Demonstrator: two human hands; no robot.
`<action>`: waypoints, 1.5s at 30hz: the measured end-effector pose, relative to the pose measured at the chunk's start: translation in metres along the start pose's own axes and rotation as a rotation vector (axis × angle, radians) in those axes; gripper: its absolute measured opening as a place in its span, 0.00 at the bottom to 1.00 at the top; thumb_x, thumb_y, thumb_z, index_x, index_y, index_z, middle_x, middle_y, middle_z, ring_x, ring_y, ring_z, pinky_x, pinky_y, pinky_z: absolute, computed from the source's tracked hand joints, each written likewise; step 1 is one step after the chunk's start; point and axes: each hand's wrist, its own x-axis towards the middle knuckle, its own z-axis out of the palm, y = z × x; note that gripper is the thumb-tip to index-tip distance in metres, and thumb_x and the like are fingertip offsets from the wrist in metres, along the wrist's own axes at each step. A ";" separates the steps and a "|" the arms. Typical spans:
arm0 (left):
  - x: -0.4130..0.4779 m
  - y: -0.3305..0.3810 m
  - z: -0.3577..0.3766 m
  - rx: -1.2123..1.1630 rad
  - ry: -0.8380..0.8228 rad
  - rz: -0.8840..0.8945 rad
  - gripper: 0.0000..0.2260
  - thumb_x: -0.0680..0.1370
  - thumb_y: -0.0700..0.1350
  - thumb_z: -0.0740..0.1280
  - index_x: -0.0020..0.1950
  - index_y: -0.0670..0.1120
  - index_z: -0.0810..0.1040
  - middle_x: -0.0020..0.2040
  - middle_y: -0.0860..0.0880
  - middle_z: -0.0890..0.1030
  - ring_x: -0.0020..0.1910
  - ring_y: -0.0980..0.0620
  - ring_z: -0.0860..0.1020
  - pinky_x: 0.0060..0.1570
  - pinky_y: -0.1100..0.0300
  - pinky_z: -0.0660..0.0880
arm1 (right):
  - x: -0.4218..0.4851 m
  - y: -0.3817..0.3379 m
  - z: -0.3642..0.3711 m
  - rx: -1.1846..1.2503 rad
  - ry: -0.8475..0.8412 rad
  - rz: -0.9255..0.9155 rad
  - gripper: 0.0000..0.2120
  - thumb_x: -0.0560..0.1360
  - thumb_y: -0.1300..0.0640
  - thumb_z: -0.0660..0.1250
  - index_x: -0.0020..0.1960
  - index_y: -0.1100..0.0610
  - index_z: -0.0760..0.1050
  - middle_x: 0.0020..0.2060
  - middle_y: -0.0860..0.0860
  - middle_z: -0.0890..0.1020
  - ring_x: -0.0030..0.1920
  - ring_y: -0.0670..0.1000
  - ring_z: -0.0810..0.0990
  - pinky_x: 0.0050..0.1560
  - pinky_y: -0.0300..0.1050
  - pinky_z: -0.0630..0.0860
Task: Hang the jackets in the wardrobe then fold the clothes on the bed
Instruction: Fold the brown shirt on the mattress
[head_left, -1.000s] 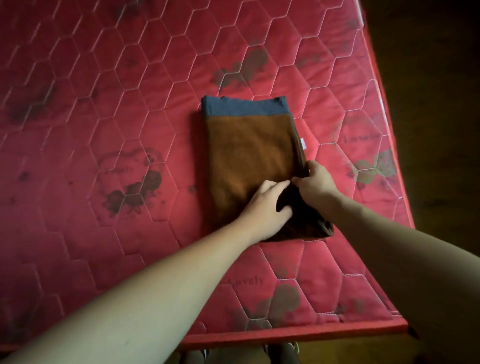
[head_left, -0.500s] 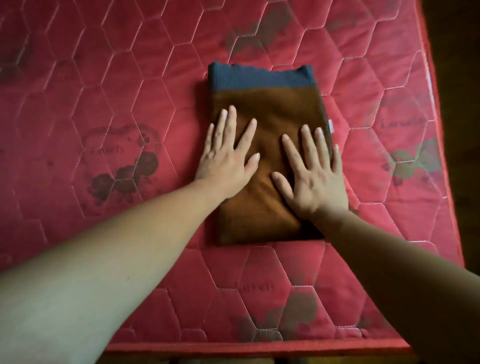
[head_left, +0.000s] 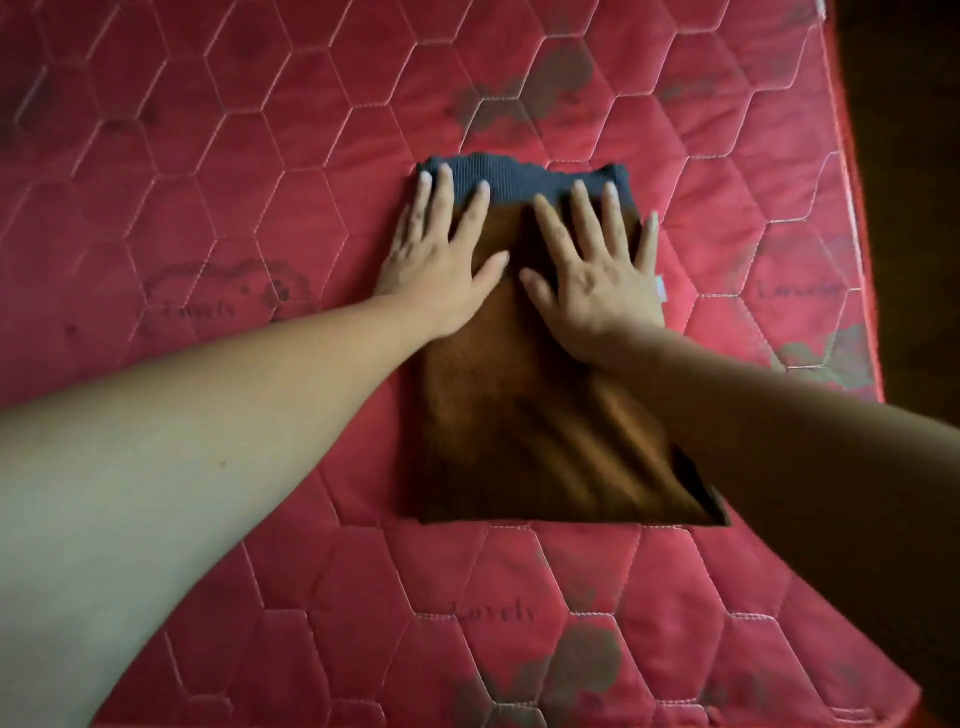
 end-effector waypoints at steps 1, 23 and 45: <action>0.002 -0.003 0.008 -0.014 0.016 -0.003 0.34 0.82 0.64 0.51 0.83 0.51 0.45 0.82 0.40 0.42 0.81 0.41 0.40 0.79 0.46 0.45 | 0.007 0.003 0.006 0.002 0.005 -0.007 0.34 0.79 0.32 0.46 0.82 0.43 0.47 0.82 0.53 0.50 0.81 0.59 0.42 0.77 0.70 0.43; -0.164 0.030 0.066 -0.147 0.127 0.167 0.30 0.80 0.54 0.57 0.81 0.48 0.58 0.82 0.38 0.50 0.81 0.40 0.47 0.76 0.40 0.55 | -0.127 0.034 0.025 -0.013 0.031 -0.236 0.31 0.82 0.35 0.47 0.82 0.45 0.52 0.82 0.53 0.52 0.82 0.53 0.47 0.76 0.70 0.50; -0.108 0.009 -0.005 -1.279 -0.286 -0.811 0.46 0.71 0.57 0.75 0.81 0.51 0.53 0.79 0.49 0.62 0.76 0.48 0.64 0.73 0.49 0.61 | -0.074 0.038 -0.053 1.314 -0.642 0.956 0.12 0.69 0.53 0.76 0.48 0.60 0.84 0.42 0.56 0.87 0.37 0.56 0.87 0.35 0.47 0.82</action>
